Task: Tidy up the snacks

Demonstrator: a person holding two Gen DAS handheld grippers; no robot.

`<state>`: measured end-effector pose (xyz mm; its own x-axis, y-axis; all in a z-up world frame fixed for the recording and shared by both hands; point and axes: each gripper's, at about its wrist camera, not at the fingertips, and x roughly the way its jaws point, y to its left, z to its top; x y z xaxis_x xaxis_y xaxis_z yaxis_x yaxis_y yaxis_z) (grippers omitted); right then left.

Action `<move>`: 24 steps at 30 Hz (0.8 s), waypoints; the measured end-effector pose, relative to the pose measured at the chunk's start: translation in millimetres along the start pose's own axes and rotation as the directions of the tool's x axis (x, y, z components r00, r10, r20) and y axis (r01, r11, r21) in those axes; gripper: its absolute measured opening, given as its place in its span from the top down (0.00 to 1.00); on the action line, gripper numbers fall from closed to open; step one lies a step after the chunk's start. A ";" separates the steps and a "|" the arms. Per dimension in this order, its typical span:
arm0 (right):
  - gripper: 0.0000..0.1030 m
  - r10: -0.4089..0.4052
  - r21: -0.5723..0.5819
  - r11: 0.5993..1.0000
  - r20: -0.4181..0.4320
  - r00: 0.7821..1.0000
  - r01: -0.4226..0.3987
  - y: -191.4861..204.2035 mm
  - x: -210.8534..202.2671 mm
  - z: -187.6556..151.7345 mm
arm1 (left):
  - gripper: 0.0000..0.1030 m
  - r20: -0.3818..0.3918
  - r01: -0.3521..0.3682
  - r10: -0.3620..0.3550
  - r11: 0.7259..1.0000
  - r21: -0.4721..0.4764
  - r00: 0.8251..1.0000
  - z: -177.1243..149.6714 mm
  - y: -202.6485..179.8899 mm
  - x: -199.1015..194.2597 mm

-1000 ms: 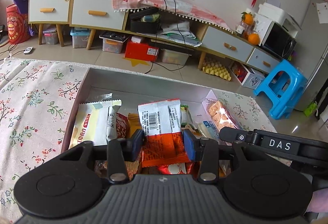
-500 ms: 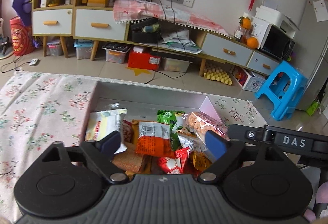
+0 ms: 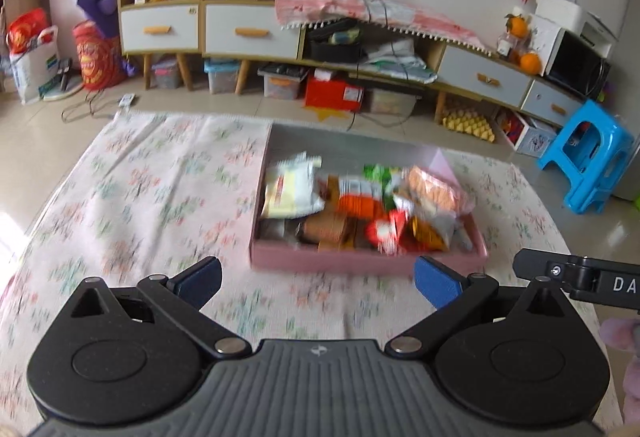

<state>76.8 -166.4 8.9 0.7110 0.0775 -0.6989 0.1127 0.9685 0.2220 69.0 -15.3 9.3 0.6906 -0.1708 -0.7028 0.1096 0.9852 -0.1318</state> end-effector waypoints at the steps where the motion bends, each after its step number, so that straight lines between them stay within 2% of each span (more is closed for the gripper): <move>1: 0.07 -0.002 -0.006 1.000 -0.009 1.000 0.002 3.3 -3.5 -5.7 | 0.00 -0.018 -0.005 0.005 1.000 -0.003 1.000 -4.9 1.2 -2.9; 6: 0.06 -0.028 -0.027 0.999 -0.053 0.998 0.027 18.4 -11.6 -34.3 | 0.00 -0.081 -0.044 0.042 0.999 -0.023 0.996 -22.8 14.8 -13.3; 14: 0.06 -0.041 -0.046 0.998 -0.038 0.998 0.039 33.0 -19.9 -52.3 | 0.00 -0.057 -0.060 0.059 0.998 -0.030 0.997 -32.2 32.2 -28.5; 24: 0.06 -0.062 -0.030 0.998 -0.052 0.997 0.061 36.8 -9.0 -55.6 | 0.00 -0.075 -0.047 0.045 0.999 -0.022 0.996 -38.1 38.7 -23.3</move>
<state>36.0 -118.3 -14.4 0.6657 0.0292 -0.7457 0.1348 0.9781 0.1587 29.9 26.3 -6.1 0.6396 -0.1269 -0.7582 0.0617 0.9916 -0.1139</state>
